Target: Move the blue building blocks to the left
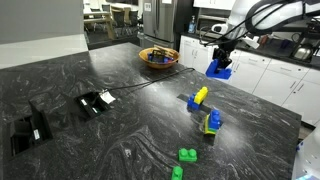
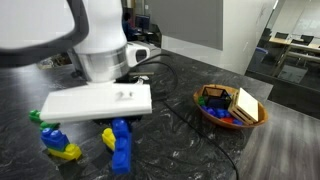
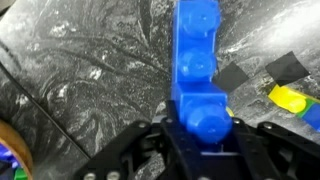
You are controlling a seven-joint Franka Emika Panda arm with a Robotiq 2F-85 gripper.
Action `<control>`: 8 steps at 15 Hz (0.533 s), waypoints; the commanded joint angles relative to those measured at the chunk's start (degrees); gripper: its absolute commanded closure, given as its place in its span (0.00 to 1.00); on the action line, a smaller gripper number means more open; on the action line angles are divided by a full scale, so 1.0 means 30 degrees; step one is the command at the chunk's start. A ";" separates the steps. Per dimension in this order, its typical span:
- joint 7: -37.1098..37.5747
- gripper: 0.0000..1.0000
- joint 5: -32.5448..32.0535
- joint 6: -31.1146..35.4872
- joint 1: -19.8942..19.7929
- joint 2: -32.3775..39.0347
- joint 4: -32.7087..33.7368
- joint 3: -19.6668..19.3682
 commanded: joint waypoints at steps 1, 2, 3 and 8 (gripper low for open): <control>-0.0312 0.89 -0.1036 -0.0661 0.0974 0.1333 0.2248 0.1086; -0.0414 0.89 -0.1307 -0.0627 0.1384 0.2021 0.3097 0.1529; -0.0485 0.89 -0.1597 -0.0602 0.1704 0.2599 0.3786 0.1917; -0.1686 0.89 -0.3298 0.0096 0.3066 0.6274 0.7219 0.3979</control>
